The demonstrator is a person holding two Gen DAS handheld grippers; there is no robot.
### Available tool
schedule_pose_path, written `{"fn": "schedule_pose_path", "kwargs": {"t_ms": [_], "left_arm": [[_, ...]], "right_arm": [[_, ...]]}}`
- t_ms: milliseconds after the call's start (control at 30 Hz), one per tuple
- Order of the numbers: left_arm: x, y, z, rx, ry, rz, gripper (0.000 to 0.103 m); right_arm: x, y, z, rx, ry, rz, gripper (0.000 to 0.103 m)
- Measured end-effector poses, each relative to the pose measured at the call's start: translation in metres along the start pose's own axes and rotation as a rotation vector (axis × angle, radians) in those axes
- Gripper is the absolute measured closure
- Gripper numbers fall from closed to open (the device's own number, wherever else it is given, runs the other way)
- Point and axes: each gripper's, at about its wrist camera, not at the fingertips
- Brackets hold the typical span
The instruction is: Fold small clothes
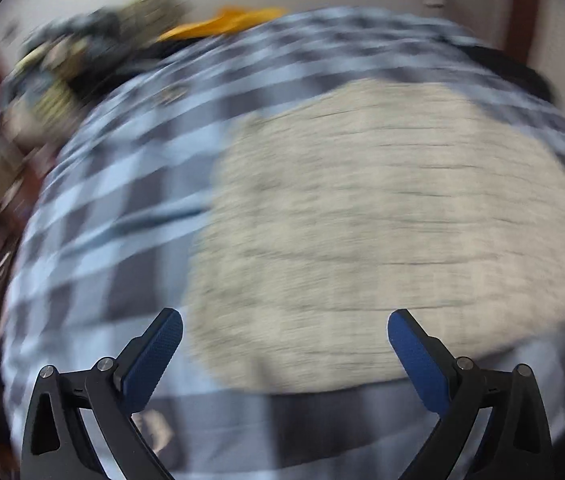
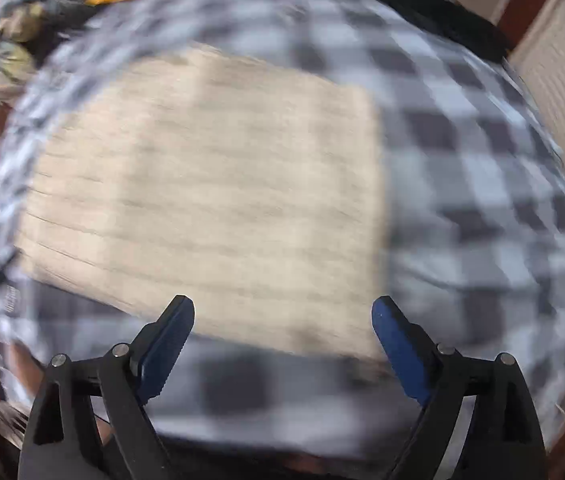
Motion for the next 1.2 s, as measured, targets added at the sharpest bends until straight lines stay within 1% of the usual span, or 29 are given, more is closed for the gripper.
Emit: {"fn": "schedule_pose_path", "kwargs": {"t_ms": [33, 67, 100, 133, 167, 200, 267, 300, 367, 400, 433, 467, 500, 533, 567, 633, 667, 700, 733, 767, 833, 867, 900, 967, 1067, 1100, 1133, 1167, 1200], "left_arm": [[-0.001, -0.002, -0.008, -0.035, -0.045, 0.001, 0.000], [-0.004, -0.005, -0.015, -0.071, -0.079, 0.013, 0.000], [-0.011, -0.008, -0.021, -0.108, -0.092, 0.044, 0.000], [-0.019, -0.011, -0.023, -0.127, -0.083, 0.076, 0.000], [-0.030, -0.013, -0.021, -0.134, -0.060, 0.116, 0.000], [-0.044, -0.014, -0.016, -0.125, -0.015, 0.169, 0.000], [-0.065, -0.014, 0.004, -0.065, 0.073, 0.243, 0.000], [-0.073, -0.014, 0.023, 0.003, 0.112, 0.279, 0.000], [-0.079, -0.012, 0.056, 0.156, 0.119, 0.330, 0.000], [-0.080, -0.012, 0.077, 0.264, 0.114, 0.357, 0.000], [-0.080, -0.012, 0.091, 0.335, 0.107, 0.373, 0.000], [-0.080, -0.015, 0.104, 0.402, 0.088, 0.392, 0.000], [-0.079, -0.017, 0.117, 0.458, 0.104, 0.405, 0.000], [-0.077, -0.019, 0.126, 0.487, 0.137, 0.402, 0.000], [-0.074, -0.019, 0.134, 0.509, 0.179, 0.393, 0.000], [-0.064, -0.018, 0.150, 0.548, 0.281, 0.366, 0.000], [-0.057, -0.017, 0.157, 0.563, 0.350, 0.345, 0.000], [-0.048, -0.014, 0.164, 0.576, 0.438, 0.308, 0.000], [-0.039, -0.011, 0.168, 0.586, 0.493, 0.266, 0.000], [-0.032, -0.008, 0.170, 0.596, 0.514, 0.229, 0.000], [-0.018, 0.001, 0.166, 0.613, 0.488, 0.153, 0.000], [-0.012, 0.005, 0.161, 0.613, 0.453, 0.115, 0.000], [-0.004, 0.009, 0.152, 0.603, 0.402, 0.074, 0.000], [0.001, 0.018, 0.136, 0.558, 0.310, 0.022, 0.000], [0.005, 0.030, 0.096, 0.457, 0.134, -0.029, 0.000], [0.004, 0.033, 0.080, 0.409, 0.074, -0.047, 0.000], [0.001, 0.038, 0.061, 0.346, 0.015, -0.060, 0.000], [-0.003, 0.041, 0.053, 0.304, -0.018, -0.065, 0.000], [-0.011, 0.049, 0.031, 0.233, -0.066, -0.066, 0.000]], "right_arm": [[0.004, 0.008, 0.008, 0.020, 0.018, -0.031, 0.014], [-0.003, 0.018, 0.033, 0.051, 0.037, -0.073, 0.014], [-0.008, 0.025, 0.047, 0.076, 0.048, -0.099, 0.014], [-0.020, 0.030, 0.063, 0.109, 0.052, -0.116, 0.015], [-0.027, 0.039, 0.069, 0.133, 0.047, -0.110, 0.015], [-0.045, 0.042, 0.079, 0.173, 0.038, -0.080, 0.015], [-0.076, 0.041, 0.089, 0.252, 0.021, 0.008, 0.015], [-0.090, 0.036, 0.088, 0.284, -0.013, 0.059, 0.015], [-0.107, 0.028, 0.074, 0.300, -0.087, 0.144, 0.015], [-0.113, 0.024, 0.057, 0.268, -0.115, 0.186, 0.015], [-0.116, 0.021, 0.037, 0.217, -0.116, 0.219, 0.015], [-0.118, 0.019, 0.009, 0.122, -0.095, 0.257, 0.014], [-0.117, 0.017, -0.011, 0.052, -0.077, 0.272, 0.014], [-0.116, 0.014, -0.031, -0.014, -0.087, 0.282, 0.015], [-0.114, 0.009, -0.057, -0.091, -0.140, 0.298, 0.015], [-0.108, 0.000, -0.090, -0.189, -0.246, 0.312, 0.014], [-0.102, -0.005, -0.107, -0.260, -0.248, 0.295, 0.014], [-0.094, -0.012, -0.124, -0.350, -0.233, 0.267, 0.014], [-0.088, -0.017, -0.136, -0.418, -0.229, 0.240, 0.014], [-0.080, -0.023, -0.147, -0.493, -0.234, 0.203, 0.014], [-0.071, -0.027, -0.155, -0.550, -0.239, 0.139, 0.014], [-0.069, -0.027, -0.154, -0.554, -0.238, 0.114, 0.014], [-0.067, -0.023, -0.150, -0.539, -0.236, 0.081, 0.014], [-0.067, -0.014, -0.138, -0.497, -0.224, 0.040, 0.014], [-0.069, 0.005, -0.108, -0.371, -0.173, -0.030, 0.014], [-0.076, 0.016, -0.093, -0.306, -0.125, -0.048, 0.014], [-0.078, 0.022, -0.084, -0.269, -0.090, -0.059, 0.014], [-0.085, 0.033, -0.068, -0.201, -0.033, -0.077, 0.014], [-0.087, 0.042, -0.056, -0.157, -0.004, -0.094, 0.014]]}}
Point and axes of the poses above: each gripper's, at about its wrist camera, not at the fingertips, and x roughly against the way its jaws point, z to its left, y to its top, and after that the axes turned 11 degrees about x, right-handed
